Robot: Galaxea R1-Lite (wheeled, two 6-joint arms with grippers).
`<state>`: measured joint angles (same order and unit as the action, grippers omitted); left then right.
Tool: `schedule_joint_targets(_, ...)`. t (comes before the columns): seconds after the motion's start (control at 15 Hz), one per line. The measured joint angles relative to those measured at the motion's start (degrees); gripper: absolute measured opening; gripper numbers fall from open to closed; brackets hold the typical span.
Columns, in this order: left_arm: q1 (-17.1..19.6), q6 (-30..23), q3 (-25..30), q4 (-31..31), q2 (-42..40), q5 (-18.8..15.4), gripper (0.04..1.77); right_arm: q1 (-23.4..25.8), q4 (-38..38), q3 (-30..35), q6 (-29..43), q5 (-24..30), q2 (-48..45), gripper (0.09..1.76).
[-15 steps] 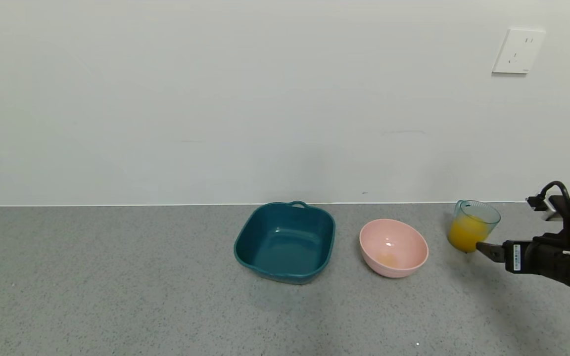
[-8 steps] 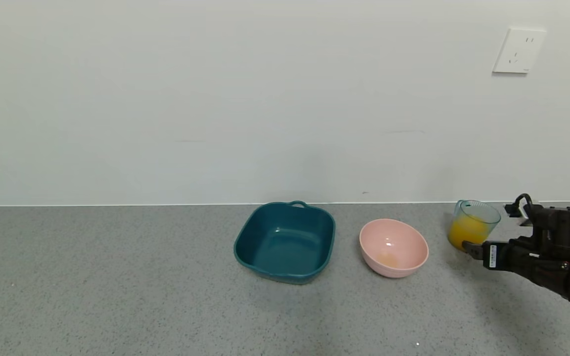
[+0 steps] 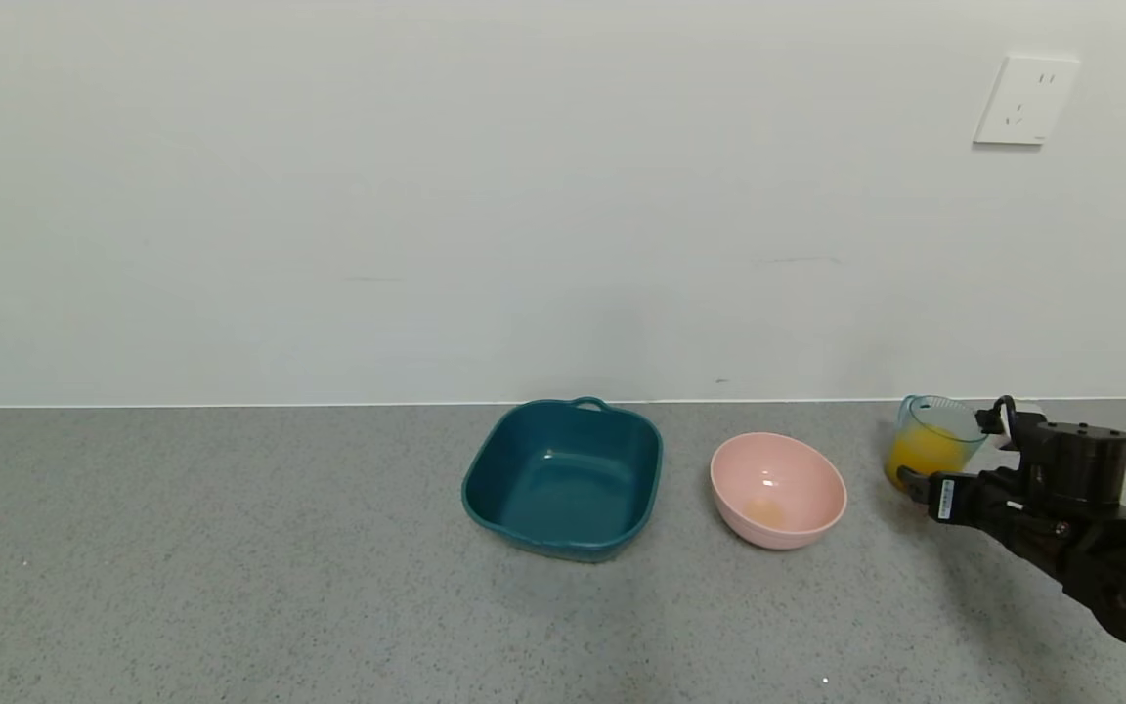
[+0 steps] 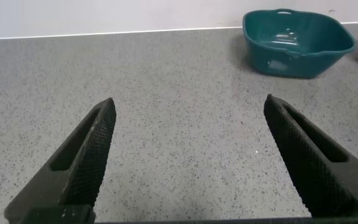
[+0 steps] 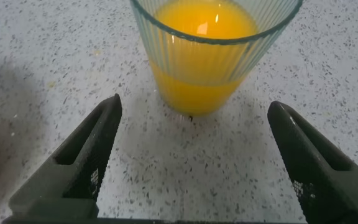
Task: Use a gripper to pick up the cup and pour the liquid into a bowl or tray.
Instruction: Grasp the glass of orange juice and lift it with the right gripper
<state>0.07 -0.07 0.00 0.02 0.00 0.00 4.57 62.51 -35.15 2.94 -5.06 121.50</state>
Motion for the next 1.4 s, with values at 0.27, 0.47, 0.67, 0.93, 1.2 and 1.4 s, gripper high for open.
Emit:
schedule_joint_targets(0.27, 0.0, 0.0, 0.0, 0.0, 0.0, 0.0, 1.72, 0.1, 2.6, -2.4, 0.2, -0.5, 3.4, 1.71)
schedule_joint_targets(0.47, 0.0, 0.0, 0.0, 0.0, 0.0, 0.0, 1.72, 0.0, 5.8, -3.3, 0.2, -0.6, 6.0, 1.71)
schedule_joint_targets(0.67, 0.0, 0.0, 0.0, 0.0, 0.0, 0.0, 1.72, 0.0, 10.2, -4.0, 0.1, -0.8, 8.5, 1.71)
schedule_joint_targets(0.93, 0.0, 0.0, 0.0, 0.0, 0.0, 0.0, 1.72, 0.0, 14.9, -4.3, 0.1, -1.0, 11.3, 1.71)
schedule_joint_targets(1.2, 0.0, 0.0, 0.0, 0.0, 0.0, 0.0, 1.72, 0.1, 18.0, -5.4, 0.1, -1.0, 13.9, 1.71)
schedule_joint_targets(1.4, 0.0, 0.0, 0.0, 0.0, 0.0, 0.0, 1.72, 0.1, 18.5, -6.3, 0.1, -1.0, 15.1, 1.71)
